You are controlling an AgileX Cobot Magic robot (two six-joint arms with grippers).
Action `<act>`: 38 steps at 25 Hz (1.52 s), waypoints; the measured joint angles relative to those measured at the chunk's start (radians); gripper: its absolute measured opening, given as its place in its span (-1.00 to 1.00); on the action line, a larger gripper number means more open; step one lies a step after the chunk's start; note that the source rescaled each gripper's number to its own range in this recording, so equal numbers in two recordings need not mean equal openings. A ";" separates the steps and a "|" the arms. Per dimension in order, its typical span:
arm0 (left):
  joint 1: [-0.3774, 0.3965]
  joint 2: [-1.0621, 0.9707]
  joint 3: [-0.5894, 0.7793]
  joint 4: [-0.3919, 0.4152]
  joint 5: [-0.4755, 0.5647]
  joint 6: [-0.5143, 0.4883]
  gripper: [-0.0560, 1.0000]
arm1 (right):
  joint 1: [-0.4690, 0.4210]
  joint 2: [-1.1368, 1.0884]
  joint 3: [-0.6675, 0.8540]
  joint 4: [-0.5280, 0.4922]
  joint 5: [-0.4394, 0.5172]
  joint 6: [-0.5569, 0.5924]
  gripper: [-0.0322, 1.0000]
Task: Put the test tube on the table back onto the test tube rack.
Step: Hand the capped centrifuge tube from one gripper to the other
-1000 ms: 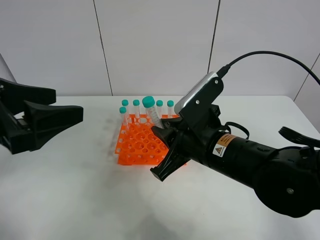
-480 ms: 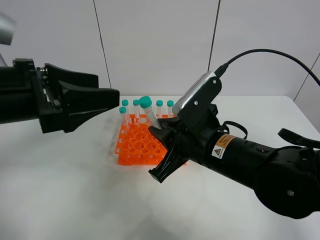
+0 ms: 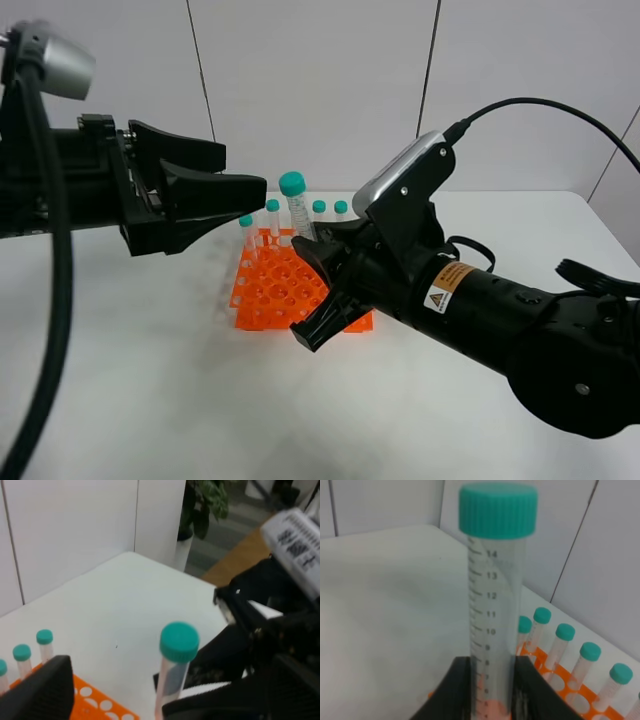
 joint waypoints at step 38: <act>-0.123 0.238 -0.154 -0.003 -0.005 0.042 -0.54 | 0.000 0.000 0.000 -0.002 -0.003 0.003 -0.88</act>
